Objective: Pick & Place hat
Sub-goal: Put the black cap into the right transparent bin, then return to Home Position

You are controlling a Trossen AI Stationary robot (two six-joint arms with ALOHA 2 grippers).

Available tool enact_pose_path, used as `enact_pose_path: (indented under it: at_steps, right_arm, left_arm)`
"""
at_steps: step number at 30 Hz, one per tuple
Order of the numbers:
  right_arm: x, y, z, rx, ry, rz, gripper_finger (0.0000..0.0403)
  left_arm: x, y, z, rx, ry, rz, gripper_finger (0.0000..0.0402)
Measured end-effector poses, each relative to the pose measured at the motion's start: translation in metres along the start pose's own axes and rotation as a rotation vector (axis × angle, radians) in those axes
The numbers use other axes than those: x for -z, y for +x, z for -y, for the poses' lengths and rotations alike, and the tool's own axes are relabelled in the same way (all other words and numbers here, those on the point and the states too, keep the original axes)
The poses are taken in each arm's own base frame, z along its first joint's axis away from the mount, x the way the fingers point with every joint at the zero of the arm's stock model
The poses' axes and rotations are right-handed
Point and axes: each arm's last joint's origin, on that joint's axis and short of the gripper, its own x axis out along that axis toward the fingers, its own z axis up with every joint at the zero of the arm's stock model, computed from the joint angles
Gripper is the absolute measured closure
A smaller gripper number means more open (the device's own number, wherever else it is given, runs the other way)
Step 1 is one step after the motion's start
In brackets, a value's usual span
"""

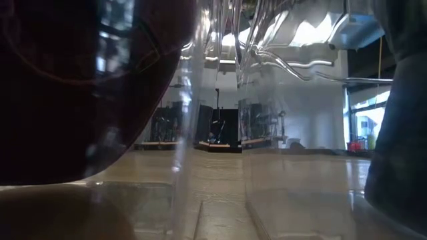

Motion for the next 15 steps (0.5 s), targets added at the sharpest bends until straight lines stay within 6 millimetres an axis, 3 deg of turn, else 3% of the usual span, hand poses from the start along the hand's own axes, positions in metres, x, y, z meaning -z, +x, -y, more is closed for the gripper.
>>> enact_pose_path:
  at_steps: [6, 12, 15]
  right_arm:
    - [0.005, -0.009, -0.001, -0.008, 0.054, -0.007, 0.021]
    - [0.023, -0.054, -0.004, -0.023, 0.102, 0.099, 0.0188]
    - [0.033, -0.08, 0.001, 0.057, 0.112, 0.21, 0.0186]
  left_arm:
    - [0.002, 0.0, 0.0, -0.001, -0.007, -0.023, 0.0245]
    - [0.004, 0.0, 0.0, -0.005, -0.011, -0.038, 0.0245]
    - [0.005, 0.0, 0.0, -0.012, -0.078, -0.054, 0.0245]
